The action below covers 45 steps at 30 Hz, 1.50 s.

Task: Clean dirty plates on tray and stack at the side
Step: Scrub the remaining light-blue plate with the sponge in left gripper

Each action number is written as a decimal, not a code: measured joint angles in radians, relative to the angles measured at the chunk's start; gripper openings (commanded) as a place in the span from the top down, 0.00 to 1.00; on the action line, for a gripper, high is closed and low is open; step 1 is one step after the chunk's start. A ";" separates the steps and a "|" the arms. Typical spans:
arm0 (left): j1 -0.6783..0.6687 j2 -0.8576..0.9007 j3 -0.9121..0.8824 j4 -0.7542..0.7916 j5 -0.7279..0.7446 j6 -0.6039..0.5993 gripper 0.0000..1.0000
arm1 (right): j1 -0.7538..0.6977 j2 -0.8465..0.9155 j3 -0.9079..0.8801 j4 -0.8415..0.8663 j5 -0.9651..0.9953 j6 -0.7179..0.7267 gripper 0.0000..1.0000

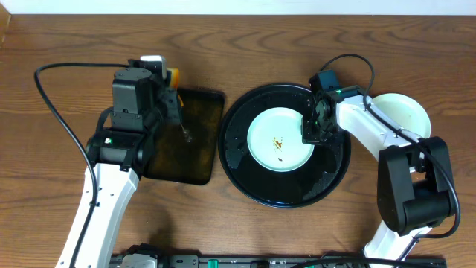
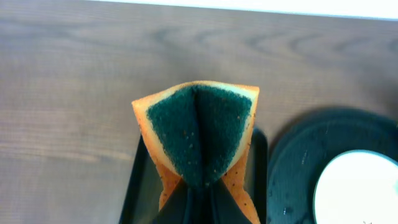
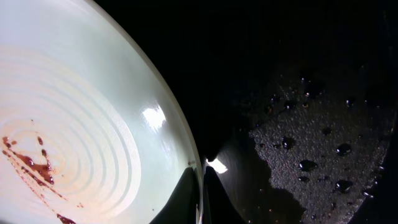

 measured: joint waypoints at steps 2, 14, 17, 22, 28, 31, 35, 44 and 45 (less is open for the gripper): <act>0.000 0.008 -0.001 -0.055 0.000 -0.006 0.92 | 0.000 0.000 0.000 0.000 0.000 0.000 0.99; 0.000 0.229 -0.027 -0.174 0.062 -0.041 0.93 | 0.000 0.000 0.000 0.005 0.003 0.000 0.99; 0.000 0.227 -0.020 -0.184 0.101 -0.046 0.93 | 0.000 0.000 0.000 0.006 0.003 0.000 0.99; 0.000 0.229 0.040 -0.250 0.174 -0.052 0.93 | 0.000 0.000 0.000 0.007 0.003 0.000 0.99; -0.011 0.250 0.119 -0.273 0.280 -0.055 0.93 | 0.000 0.000 0.000 0.007 0.003 -0.001 0.99; -0.062 0.285 0.145 -0.270 0.311 -0.050 0.93 | 0.000 0.000 0.000 0.006 0.003 0.000 0.99; -0.168 0.341 0.185 -0.228 0.329 -0.031 0.92 | 0.000 0.000 0.000 0.006 0.003 0.000 0.99; -0.364 0.495 0.205 -0.069 0.347 -0.021 0.92 | 0.000 0.000 0.000 0.006 0.003 -0.001 0.99; -0.384 0.523 0.205 -0.062 0.347 -0.021 0.93 | 0.000 0.000 0.000 0.006 0.003 0.000 0.99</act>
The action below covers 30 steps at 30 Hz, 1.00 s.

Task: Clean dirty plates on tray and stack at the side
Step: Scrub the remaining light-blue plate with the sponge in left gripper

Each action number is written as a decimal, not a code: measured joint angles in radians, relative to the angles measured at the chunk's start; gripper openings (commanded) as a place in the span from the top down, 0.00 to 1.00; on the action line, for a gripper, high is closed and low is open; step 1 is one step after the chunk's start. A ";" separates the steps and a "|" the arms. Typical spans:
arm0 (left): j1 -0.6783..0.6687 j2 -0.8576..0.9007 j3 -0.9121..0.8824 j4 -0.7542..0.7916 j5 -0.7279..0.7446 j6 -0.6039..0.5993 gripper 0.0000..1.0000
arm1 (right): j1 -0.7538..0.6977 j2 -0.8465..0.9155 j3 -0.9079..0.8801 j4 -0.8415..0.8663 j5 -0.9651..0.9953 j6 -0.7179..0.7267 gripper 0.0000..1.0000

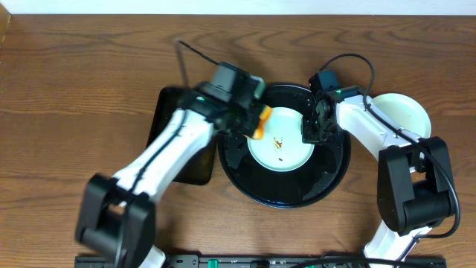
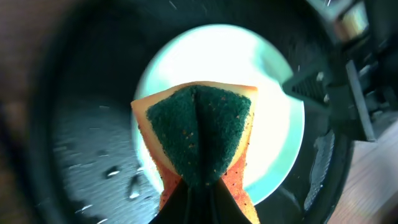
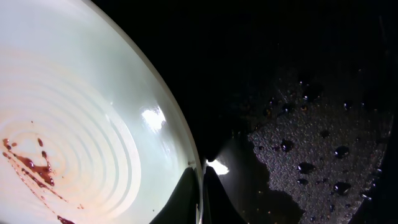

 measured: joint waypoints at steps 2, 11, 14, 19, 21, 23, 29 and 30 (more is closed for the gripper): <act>-0.032 0.047 0.000 0.011 0.000 -0.004 0.93 | 0.000 0.000 0.000 0.000 0.000 0.000 0.99; -0.135 0.148 0.000 0.105 0.036 -0.035 0.93 | 0.000 0.000 0.000 0.000 0.000 0.000 0.99; -0.159 0.171 0.000 0.140 0.049 -0.053 0.93 | 0.000 0.000 0.000 0.000 0.000 0.000 0.99; -0.182 0.213 0.000 0.175 0.055 -0.077 0.92 | 0.000 0.000 0.000 0.000 0.000 0.000 0.99; -0.183 0.230 0.000 0.177 0.051 -0.083 0.93 | 0.000 0.000 0.000 -0.002 0.005 0.000 0.99; -0.182 0.237 0.001 0.174 0.027 -0.085 0.93 | 0.000 0.000 -0.002 -0.005 0.006 0.000 0.99; -0.185 0.235 0.011 0.143 -0.117 -0.103 0.93 | 0.000 0.000 -0.002 -0.008 0.008 0.000 0.99; -0.182 0.233 0.011 0.139 -0.134 -0.106 0.93 | 0.000 0.000 -0.002 -0.008 0.008 0.000 0.99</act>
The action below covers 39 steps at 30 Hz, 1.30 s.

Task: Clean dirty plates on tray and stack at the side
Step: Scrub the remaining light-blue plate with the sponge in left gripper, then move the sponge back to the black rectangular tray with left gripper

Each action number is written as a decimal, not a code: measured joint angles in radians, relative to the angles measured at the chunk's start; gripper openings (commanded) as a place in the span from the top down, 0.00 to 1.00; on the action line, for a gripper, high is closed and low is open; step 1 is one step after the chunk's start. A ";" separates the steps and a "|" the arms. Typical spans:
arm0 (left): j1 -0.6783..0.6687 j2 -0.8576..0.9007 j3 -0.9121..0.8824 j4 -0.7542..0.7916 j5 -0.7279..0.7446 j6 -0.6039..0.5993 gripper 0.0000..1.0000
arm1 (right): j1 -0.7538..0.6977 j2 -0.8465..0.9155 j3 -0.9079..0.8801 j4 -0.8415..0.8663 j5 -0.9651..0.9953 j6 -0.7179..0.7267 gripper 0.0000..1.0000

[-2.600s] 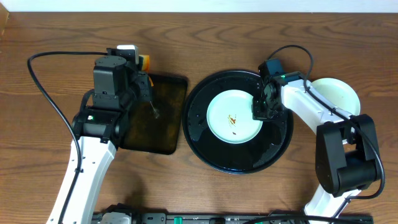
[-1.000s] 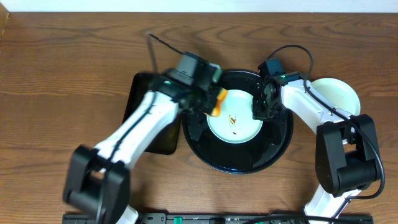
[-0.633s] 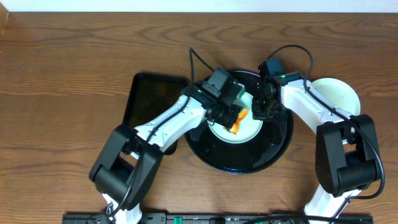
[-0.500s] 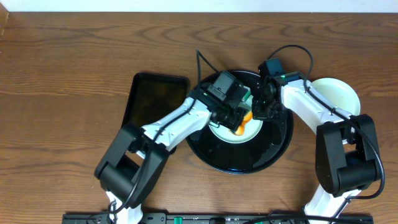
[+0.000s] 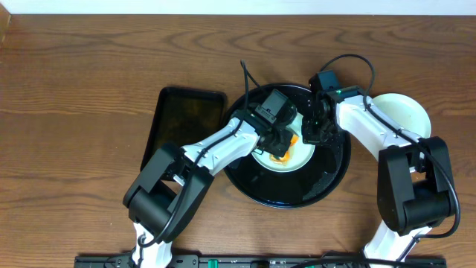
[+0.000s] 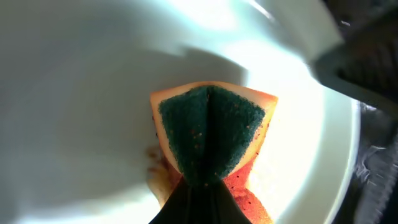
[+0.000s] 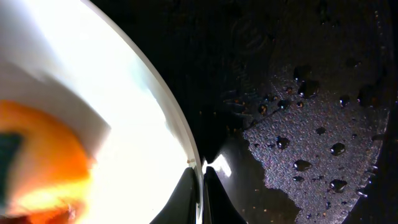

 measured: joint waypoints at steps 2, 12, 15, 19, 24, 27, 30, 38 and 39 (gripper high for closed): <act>0.009 -0.008 0.000 -0.006 -0.030 -0.004 0.93 | 0.000 0.000 0.000 -0.002 0.000 0.000 0.99; 0.048 -0.128 0.000 -0.098 -0.167 -0.007 0.93 | 0.000 0.000 0.000 -0.012 0.000 0.000 0.96; 0.050 -0.214 0.000 -0.140 -0.176 -0.007 0.93 | 0.000 0.000 0.000 -0.014 0.006 -0.005 0.77; 0.086 -0.322 0.000 -0.223 -0.183 -0.007 0.93 | 0.000 0.000 0.000 -0.011 0.011 -0.013 0.62; 0.196 -0.385 0.000 -0.341 -0.229 -0.007 0.92 | 0.000 0.000 -0.001 0.006 0.010 -0.016 0.70; 0.275 -0.385 -0.001 -0.375 -0.242 -0.007 0.92 | 0.000 0.000 -0.002 0.025 0.002 -0.015 0.73; 0.344 -0.385 -0.004 -0.384 -0.238 -0.007 0.92 | 0.000 0.000 -0.019 0.052 -0.012 -0.014 0.77; 0.453 -0.357 -0.050 -0.384 -0.201 -0.007 0.92 | -0.005 -0.030 -0.076 0.104 -0.036 -0.006 0.99; 0.460 -0.348 -0.058 -0.383 -0.198 -0.007 0.92 | -0.004 -0.031 -0.076 0.106 -0.037 -0.006 0.99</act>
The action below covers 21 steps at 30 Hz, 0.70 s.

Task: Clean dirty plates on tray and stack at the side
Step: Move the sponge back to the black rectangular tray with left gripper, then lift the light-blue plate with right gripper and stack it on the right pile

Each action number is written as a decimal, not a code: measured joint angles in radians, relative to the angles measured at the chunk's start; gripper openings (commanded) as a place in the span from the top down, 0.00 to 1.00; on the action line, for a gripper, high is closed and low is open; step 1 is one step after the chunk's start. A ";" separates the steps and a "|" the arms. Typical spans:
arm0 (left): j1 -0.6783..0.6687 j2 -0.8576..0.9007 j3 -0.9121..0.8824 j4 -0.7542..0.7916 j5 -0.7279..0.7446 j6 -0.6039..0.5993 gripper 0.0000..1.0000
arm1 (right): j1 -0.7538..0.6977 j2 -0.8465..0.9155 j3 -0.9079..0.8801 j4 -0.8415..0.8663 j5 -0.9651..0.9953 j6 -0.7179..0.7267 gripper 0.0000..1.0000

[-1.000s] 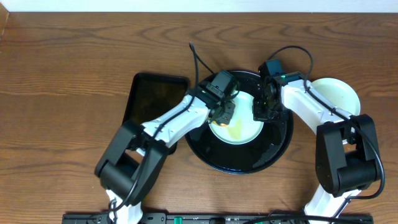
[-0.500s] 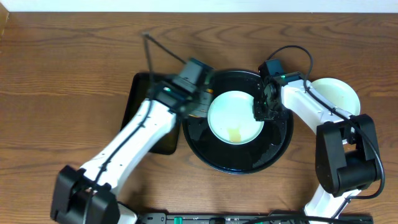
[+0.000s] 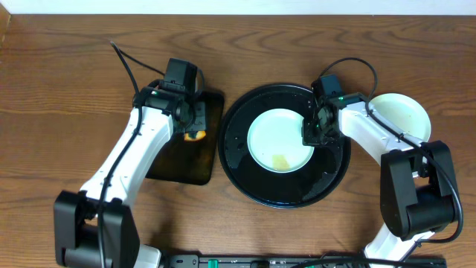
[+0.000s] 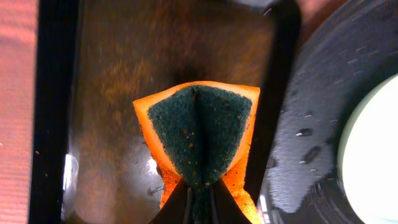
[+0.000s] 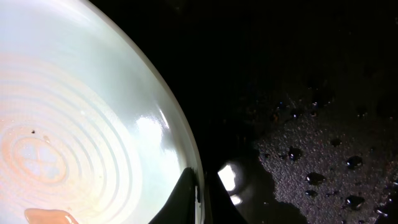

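A pale plate (image 3: 280, 140) lies in the round black tray (image 3: 332, 177); a faint orange smear (image 5: 48, 215) remains near its lower part. My right gripper (image 5: 198, 196) is shut on the plate's right rim (image 5: 180, 140). An orange sponge with a green scouring face (image 4: 196, 134) is folded in my left gripper (image 4: 198, 198), which is shut on it over the rectangular black tray (image 4: 112, 74), also seen from above (image 3: 195, 134). A second clean plate (image 3: 405, 113) sits at the far right on the table.
The rectangular black tray (image 3: 172, 167) holds brownish water and lies left of the round tray. Water drops (image 5: 323, 168) lie on the round tray's floor. Cables run behind both arms. Wooden table (image 3: 59, 97) all round.
My left gripper has moved with the sponge from the plate to over the rectangular tray on the left. The plate's red stain is gone; a faint orange smear shows. The right gripper still holds the rim.
At first the left gripper held the sponge over the rectangular tray while the right held the stained plate's rim. Then the sponge was above the plate, then pressed on its stain. Now the sponge is back over the rectangular tray and the plate looks nearly clean.
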 measured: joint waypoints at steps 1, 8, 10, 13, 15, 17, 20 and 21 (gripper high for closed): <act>0.009 0.014 -0.009 -0.002 0.008 0.000 0.93 | 0.000 0.000 0.000 0.001 -0.002 0.000 0.99; 0.077 0.096 -0.023 0.013 0.106 0.014 0.92 | 0.002 -0.018 -0.001 0.001 0.026 -0.001 0.99; 0.099 0.104 -0.023 0.023 0.148 0.032 0.92 | 0.005 -0.045 -0.001 0.001 0.056 -0.001 0.99; 0.147 0.123 -0.023 0.039 0.230 0.067 0.92 | 0.004 -0.146 -0.001 0.002 0.138 -0.013 0.99; 0.176 0.141 -0.023 0.050 0.282 0.093 0.93 | 0.004 -0.214 -0.001 0.004 0.185 -0.027 0.99; 0.201 0.164 -0.023 0.055 0.331 0.121 0.92 | 0.004 -0.270 -0.001 0.002 0.224 -0.038 0.99; 0.235 0.210 -0.023 0.055 0.386 0.157 0.92 | 0.004 -0.325 -0.001 -0.003 0.284 -0.053 0.99; 0.242 0.222 -0.023 0.055 0.395 0.167 0.92 | 0.004 -0.335 -0.001 -0.002 0.303 -0.058 0.99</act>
